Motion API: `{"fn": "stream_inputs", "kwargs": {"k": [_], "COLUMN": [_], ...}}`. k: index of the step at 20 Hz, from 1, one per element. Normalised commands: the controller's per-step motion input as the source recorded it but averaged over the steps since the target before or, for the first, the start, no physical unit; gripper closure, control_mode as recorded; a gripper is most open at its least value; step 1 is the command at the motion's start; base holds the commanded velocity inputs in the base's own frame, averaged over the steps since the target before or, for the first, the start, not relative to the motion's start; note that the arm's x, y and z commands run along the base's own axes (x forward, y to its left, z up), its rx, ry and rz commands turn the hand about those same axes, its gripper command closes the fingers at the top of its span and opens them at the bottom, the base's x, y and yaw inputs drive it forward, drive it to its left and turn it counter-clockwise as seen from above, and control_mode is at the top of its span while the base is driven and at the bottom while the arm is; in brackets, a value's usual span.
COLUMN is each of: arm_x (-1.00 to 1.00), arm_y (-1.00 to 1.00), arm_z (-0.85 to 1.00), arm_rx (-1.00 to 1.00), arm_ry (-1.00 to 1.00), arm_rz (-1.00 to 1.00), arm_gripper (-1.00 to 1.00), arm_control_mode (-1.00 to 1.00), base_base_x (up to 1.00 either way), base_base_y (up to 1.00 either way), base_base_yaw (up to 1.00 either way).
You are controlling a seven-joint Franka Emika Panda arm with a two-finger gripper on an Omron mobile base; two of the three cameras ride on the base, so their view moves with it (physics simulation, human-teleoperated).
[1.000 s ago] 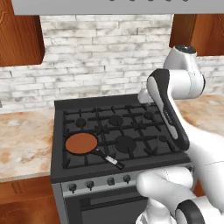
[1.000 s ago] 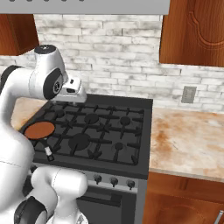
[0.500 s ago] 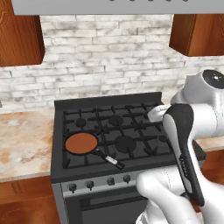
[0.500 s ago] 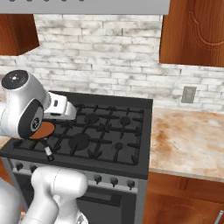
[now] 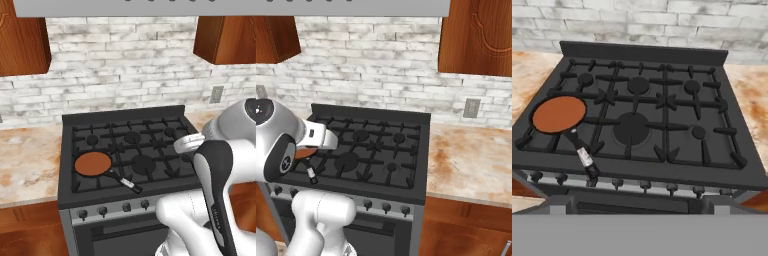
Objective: Retrieve the fish from the fridge and place it on the saucepan with marinade on the stove.
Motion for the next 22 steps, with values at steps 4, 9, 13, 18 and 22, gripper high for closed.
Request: {"fn": "stream_inputs", "kwargs": {"k": [4,9,13,18,22], "arm_x": [0.00,0.00,0.00,0.00,0.00], "arm_y": [0.00,0.00,0.00,0.00,0.00], "arm_z": [0.00,0.00,0.00,0.00,0.00], "arm_rx": [0.00,0.00,0.00,0.00,0.00], "arm_ry": [0.00,0.00,0.00,0.00,0.00], "arm_rz": [0.00,0.00,0.00,0.00,0.00], "arm_gripper": [-1.00,-1.00,-1.00,-1.00,-1.00], "arm_control_mode": [1.00,1.00,1.00,1.00,1.00], "base_base_x": [-0.44,-0.71,-0.65,-0.58,-0.29], "base_base_y": [-0.05,-0.23,-0.33,-0.28,-0.16], "base_base_yaw": [-0.08,-0.06,-0.12,-0.18,-0.44]}}
